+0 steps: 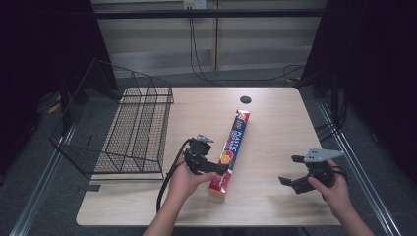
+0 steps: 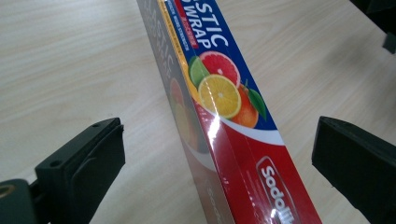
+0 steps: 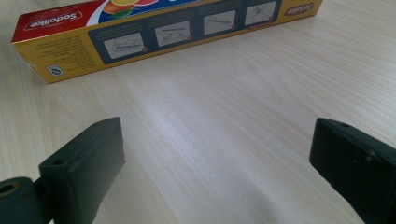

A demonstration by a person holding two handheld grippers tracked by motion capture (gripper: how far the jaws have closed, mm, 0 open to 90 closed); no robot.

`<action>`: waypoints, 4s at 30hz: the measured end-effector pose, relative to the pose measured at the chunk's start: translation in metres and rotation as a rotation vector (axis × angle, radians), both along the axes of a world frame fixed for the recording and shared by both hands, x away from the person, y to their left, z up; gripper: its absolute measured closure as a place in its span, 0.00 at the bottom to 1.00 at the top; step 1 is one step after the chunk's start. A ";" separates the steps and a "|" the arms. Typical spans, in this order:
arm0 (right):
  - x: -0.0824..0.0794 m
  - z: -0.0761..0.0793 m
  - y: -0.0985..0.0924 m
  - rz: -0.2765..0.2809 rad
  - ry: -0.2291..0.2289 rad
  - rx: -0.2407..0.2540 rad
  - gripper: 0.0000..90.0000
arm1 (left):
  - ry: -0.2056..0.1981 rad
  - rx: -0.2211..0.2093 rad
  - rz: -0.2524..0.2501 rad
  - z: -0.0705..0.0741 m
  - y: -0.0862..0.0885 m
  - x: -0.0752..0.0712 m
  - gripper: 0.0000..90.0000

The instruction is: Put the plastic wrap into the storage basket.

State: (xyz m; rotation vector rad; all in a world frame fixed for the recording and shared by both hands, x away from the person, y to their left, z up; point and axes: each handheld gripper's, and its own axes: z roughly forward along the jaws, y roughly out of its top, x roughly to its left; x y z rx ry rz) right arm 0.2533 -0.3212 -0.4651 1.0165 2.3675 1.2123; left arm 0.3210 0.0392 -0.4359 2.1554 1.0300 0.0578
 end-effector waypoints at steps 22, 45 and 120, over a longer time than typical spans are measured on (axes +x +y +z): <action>0.002 0.002 0.000 -0.013 -0.003 0.026 0.03 | -0.059 0.009 -0.009 0.004 -0.028 0.016 0.24; 0.002 0.005 -0.003 -0.023 -0.011 0.038 0.03 | 0.046 0.066 0.075 -0.012 -0.059 0.042 0.34; 0.005 0.010 -0.003 -0.031 -0.036 0.075 0.03 | 0.299 0.296 0.095 0.048 -0.034 0.067 0.49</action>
